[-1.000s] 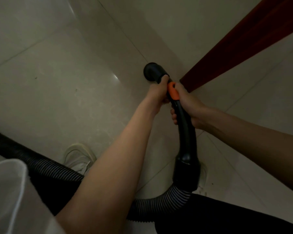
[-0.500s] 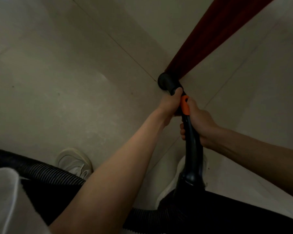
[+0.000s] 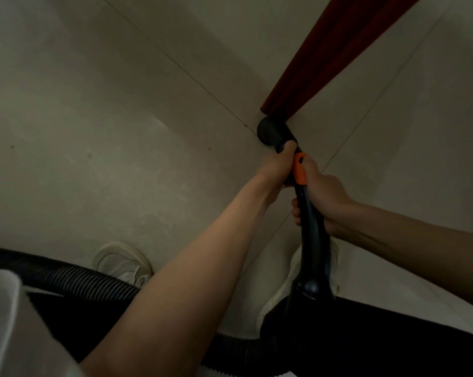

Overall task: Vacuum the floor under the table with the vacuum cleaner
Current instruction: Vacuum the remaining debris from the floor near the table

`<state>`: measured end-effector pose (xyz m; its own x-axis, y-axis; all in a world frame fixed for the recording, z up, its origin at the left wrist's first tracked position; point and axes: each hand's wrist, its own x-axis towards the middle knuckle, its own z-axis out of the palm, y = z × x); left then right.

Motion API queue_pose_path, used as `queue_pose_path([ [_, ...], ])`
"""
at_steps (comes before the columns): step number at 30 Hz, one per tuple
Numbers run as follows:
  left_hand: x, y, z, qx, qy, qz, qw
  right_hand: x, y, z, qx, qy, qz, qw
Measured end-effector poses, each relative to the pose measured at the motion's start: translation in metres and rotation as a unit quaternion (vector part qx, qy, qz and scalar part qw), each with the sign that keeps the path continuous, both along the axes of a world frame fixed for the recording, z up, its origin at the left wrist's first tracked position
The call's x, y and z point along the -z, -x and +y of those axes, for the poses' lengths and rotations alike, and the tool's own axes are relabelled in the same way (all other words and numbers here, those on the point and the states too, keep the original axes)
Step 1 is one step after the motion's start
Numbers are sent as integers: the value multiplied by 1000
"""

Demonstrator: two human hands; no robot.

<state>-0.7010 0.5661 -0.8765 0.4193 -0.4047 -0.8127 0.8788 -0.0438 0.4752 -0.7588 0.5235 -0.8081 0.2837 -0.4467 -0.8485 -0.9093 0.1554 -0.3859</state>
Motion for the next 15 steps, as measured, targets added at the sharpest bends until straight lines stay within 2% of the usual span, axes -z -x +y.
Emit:
queue_pose_path([
  [7,-4,19,-4,16,-14,8,1000,-4,16,-6,16,-47,8,999],
  [15,6,21,29,-132,-92,-13,987,2,4,9,-71,-144,21,987],
])
